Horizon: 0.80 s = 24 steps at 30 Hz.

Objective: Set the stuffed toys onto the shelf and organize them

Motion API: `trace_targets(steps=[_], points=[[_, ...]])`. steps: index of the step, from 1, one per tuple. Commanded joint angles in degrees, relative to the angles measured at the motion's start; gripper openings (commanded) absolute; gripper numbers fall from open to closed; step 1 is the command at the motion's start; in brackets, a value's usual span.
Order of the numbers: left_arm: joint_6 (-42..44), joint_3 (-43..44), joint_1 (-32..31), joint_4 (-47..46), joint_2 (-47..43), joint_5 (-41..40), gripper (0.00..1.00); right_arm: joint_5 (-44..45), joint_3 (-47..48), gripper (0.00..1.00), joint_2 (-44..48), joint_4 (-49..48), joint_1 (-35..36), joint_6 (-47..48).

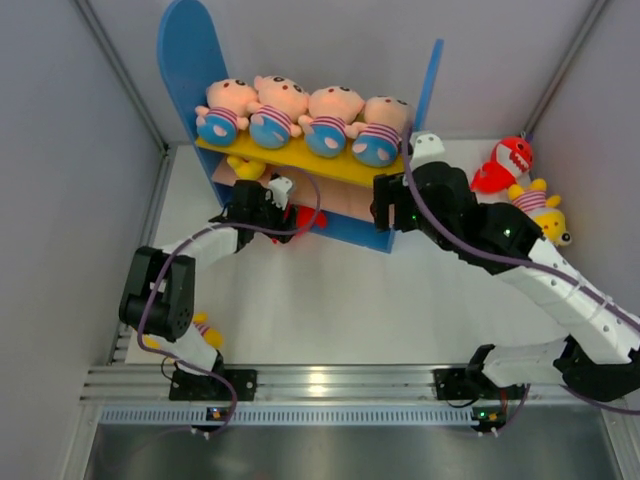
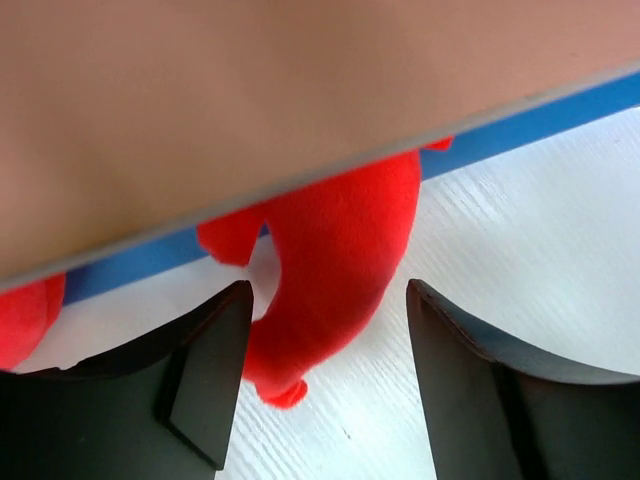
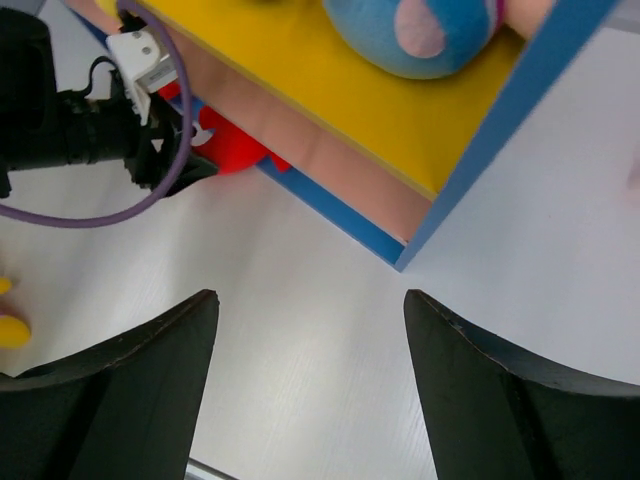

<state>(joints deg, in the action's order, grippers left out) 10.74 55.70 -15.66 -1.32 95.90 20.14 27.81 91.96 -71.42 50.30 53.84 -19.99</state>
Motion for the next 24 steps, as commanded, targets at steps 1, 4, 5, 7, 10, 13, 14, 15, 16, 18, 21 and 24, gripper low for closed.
trace_targets(steps=[1,4,5,7,10,13,14,15,16,18,21,24], points=[[1.82,-1.03,0.28,-0.98,-7.03,-0.89,0.69,2.60,1.38,0.76,5.48,2.34,-3.91,-3.91],[2.96,-2.26,0.28,2.97,-9.76,-0.81,0.70,0.59,-0.98,0.80,8.91,3.57,-11.61,-4.71],[3.32,-2.70,0.28,3.43,-10.55,-0.81,0.70,-3.43,-1.61,0.83,9.54,3.49,-15.14,-4.19],[4.37,-3.32,0.37,5.18,-12.66,-0.54,0.71,-6.88,-3.36,0.85,9.89,2.26,-26.43,-1.56],[4.81,-3.14,0.28,8.33,-15.82,-0.80,0.71,-15.13,-5.47,0.86,7.18,-1.32,-42.77,0.47],[5.43,-3.49,0.37,11.77,-19.16,-0.54,0.71,-27.00,-7.84,0.83,4.11,-6.78,-58.87,-1.01],[5.52,-3.67,0.28,14.13,-20.91,-0.45,0.71,-27.46,-8.29,0.82,2.96,-10.63,-61.20,-1.97],[5.78,-3.93,0.37,15.20,-21.88,-0.63,0.71,-27.55,-9.07,0.82,1.73,-12.49,-62.79,-2.51],[6.39,-4.02,0.28,16.25,-22.85,-1.41,0.71,-27.46,-9.52,0.83,-1.76,-14.08,-65.33,-3.90],[7.44,-3.67,0.37,20.12,-25.31,-2.82,0.71,-27.55,-10.66,0.79,-5.99,-19.35,-67.54,-5.67],[9.12,-2.36,0.28,25.74,-28.13,-8.26,0.75,-29.57,-10.49,0.72,-15.31,-24.98,-70.63,-9.45],[9.91,-2.26,0.28,29.97,-30.94,-12.05,0.76,-28.52,-7.26,0.70,-24.45,-26.92,-71.33,-10.95]])
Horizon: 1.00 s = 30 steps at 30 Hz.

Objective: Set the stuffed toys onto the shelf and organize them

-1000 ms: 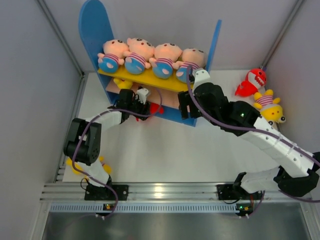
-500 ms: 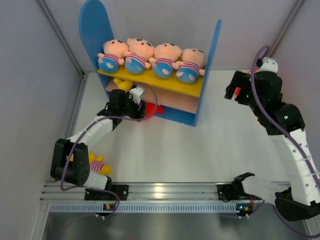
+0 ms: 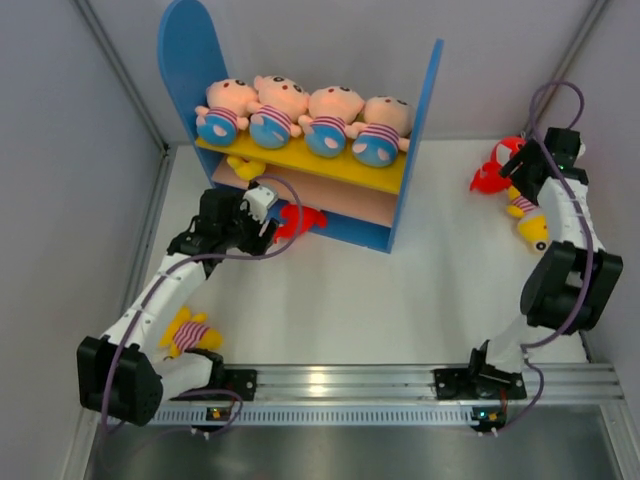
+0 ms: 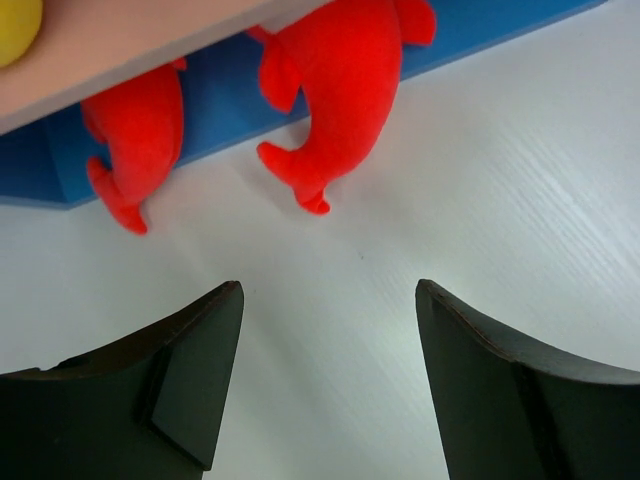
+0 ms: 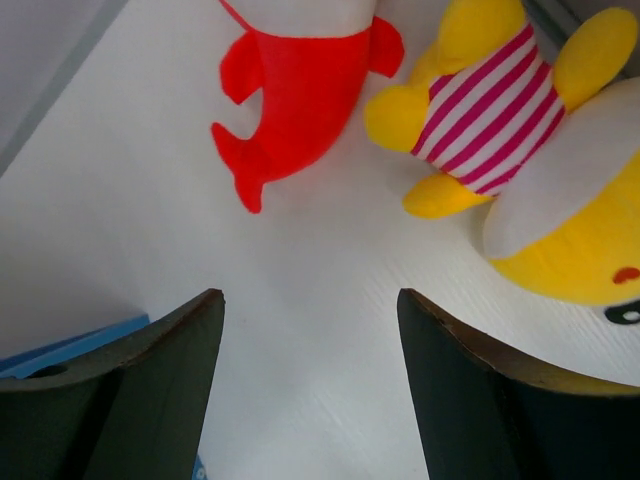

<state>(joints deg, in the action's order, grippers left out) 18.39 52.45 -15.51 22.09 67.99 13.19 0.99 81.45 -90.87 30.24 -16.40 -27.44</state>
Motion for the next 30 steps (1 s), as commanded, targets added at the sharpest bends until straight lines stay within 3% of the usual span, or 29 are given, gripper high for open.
trace_targets(steps=[1,7,13,18,23,25,26,27,28,29,30], points=[[2.78,0.64,0.21,7.17,-3.64,-5.63,0.76,-1.35,4.41,0.70,-9.54,-6.86,-1.00,-4.37],[3.40,-0.41,0.65,10.08,-4.36,-5.28,0.76,-4.95,12.40,0.71,-23.97,-10.91,-0.91,-4.82],[2.70,1.69,0.83,9.99,-0.31,-5.90,0.75,-2.94,14.52,0.69,-29.26,-12.75,0.41,-7.52],[2.70,3.45,0.92,10.08,1.27,-5.54,0.75,2.95,16.90,0.82,-35.15,-12.66,0.84,-11.13],[2.96,3.98,0.92,10.08,2.67,-6.51,0.75,3.66,19.88,0.79,-40.16,-13.37,1.20,-13.34],[3.05,4.07,1.01,10.08,2.94,-6.60,0.75,4.10,22.61,0.70,-42.53,-12.14,1.37,-13.08],[2.88,4.24,1.01,10.17,3.03,-6.69,0.75,3.93,23.22,0.49,-42.90,-12.05,1.37,-12.90],[2.79,4.33,1.01,10.78,3.12,-6.60,0.75,4.01,23.40,0.37,-42.90,-11.70,1.37,-12.20],[2.88,4.33,1.01,10.87,3.20,-6.42,0.75,4.10,22.79,0.16,-42.38,-12.04,1.46,-11.76],[2.70,4.24,1.01,10.96,3.21,-6.08,0.75,4.80,20.79,0.05,-41.59,-12.39,1.55,-11.15],[2.70,4.07,1.01,10.87,3.21,-5.90,0.75,5.24,19.72,0.00,-40.54,-12.75,1.55,-10.53]])
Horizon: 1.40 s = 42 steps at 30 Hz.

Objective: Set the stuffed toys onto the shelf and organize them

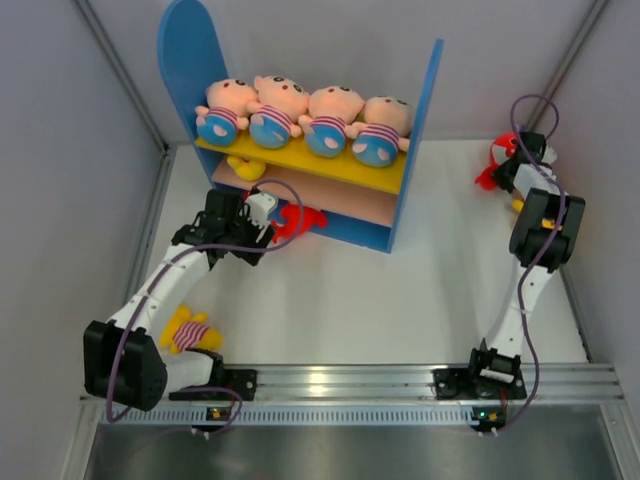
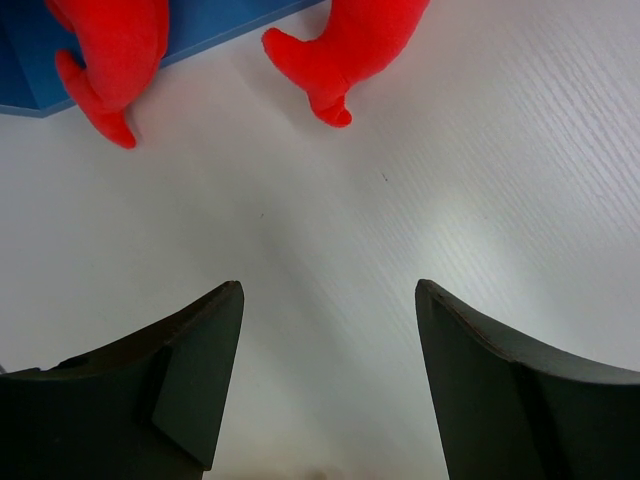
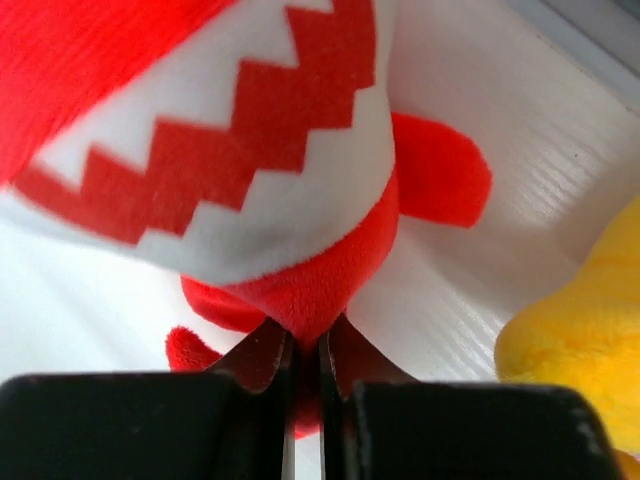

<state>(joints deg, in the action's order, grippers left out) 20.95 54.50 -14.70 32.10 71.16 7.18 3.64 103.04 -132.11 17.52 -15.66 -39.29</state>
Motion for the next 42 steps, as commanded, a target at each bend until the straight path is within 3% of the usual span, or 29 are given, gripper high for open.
trace_targets(steps=[1,7,11,15,21,25,29,36,42], points=[[0.14,1.84,0.20,0.86,0.38,0.38,0.75,3.65,-3.01,0.00,3.50,-0.20,1.07,2.97],[0.14,0.78,0.28,0.95,-0.48,-2.25,0.76,8.39,-19.35,0.00,24.77,-2.57,3.70,9.66],[2.07,-1.84,0.99,1.47,-4.53,-6.03,0.78,12.00,-28.49,0.00,38.92,3.19,7.48,13.44],[2.96,-6.06,2.13,2.35,-9.27,-12.09,0.80,16.04,-33.34,0.00,53.67,10.66,17.20,15.90],[4.01,-15.02,4.06,4.38,-19.81,-14.47,0.83,22.19,-33.88,0.00,64.59,23.84,35.22,14.52],[4.80,-21.43,5.20,4.64,-28.42,-15.71,0.88,35.60,-32.74,0.00,67.43,33.41,47.36,10.38],[4.45,-24.17,7.14,6.31,-32.56,-15.70,0.89,37.50,-31.16,0.00,67.43,40.13,57.83,6.25],[4.45,-25.93,7.67,7.10,-35.21,-17.82,0.89,42.06,-30.62,0.00,65.51,39.35,77.42,5.01],[3.92,-27.78,9.07,7.45,-37.93,-17.82,0.89,41.02,-28.16,0.00,58.73,33.84,84.30,5.98]])
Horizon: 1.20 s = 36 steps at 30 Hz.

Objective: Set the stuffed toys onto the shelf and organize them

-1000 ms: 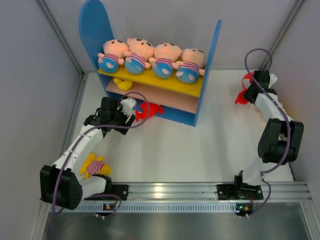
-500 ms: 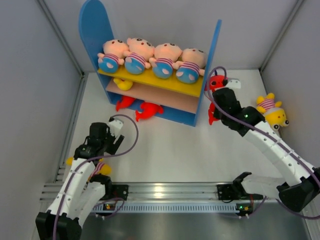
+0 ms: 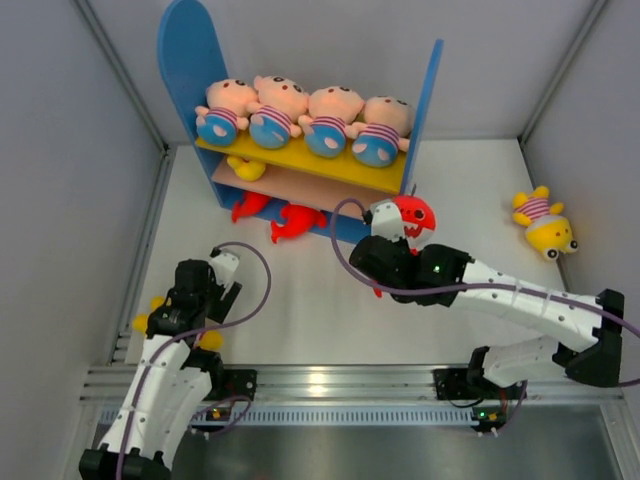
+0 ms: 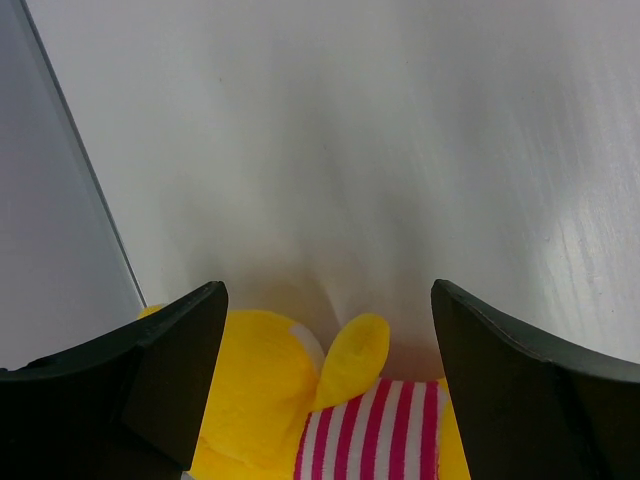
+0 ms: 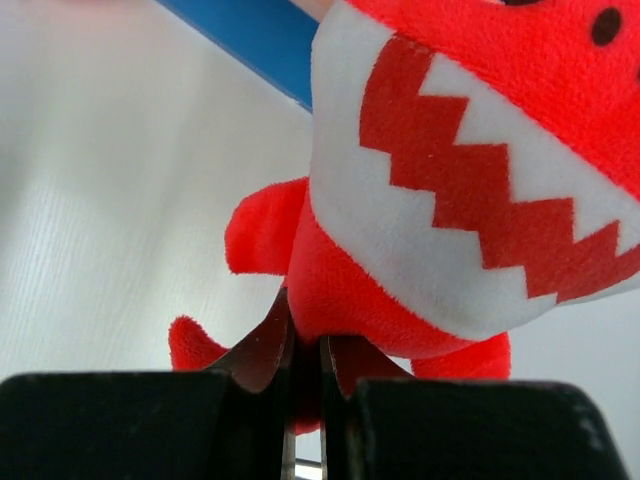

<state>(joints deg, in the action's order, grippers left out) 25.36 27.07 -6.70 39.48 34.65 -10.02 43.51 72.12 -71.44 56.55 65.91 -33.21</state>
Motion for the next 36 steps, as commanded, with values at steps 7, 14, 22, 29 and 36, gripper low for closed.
trace_targets(steps=[7,14,22,29,36], points=[[0.39,-0.61,1.07,-0.02,-1.08,1.50,0.89,-3.60,-1.36,0.00,-8.88,-15.15,2.73,-11.42],[0.21,-0.70,1.07,-0.02,-2.14,1.06,0.89,-4.21,2.50,0.00,-21.79,-19.37,2.04,-16.70],[0.56,-0.79,1.07,-0.11,-2.57,2.02,0.89,-8.70,-4.26,0.00,-24.53,-27.89,-1.92,-24.98],[0.56,-0.79,1.07,-0.02,-2.66,1.85,0.89,-6.42,-1.01,0.00,-30.51,-27.90,-7.54,-26.99],[0.65,-0.79,1.07,-0.02,-2.66,2.02,0.89,-1.41,0.48,0.00,-32.80,-27.72,-11.15,-29.63]])
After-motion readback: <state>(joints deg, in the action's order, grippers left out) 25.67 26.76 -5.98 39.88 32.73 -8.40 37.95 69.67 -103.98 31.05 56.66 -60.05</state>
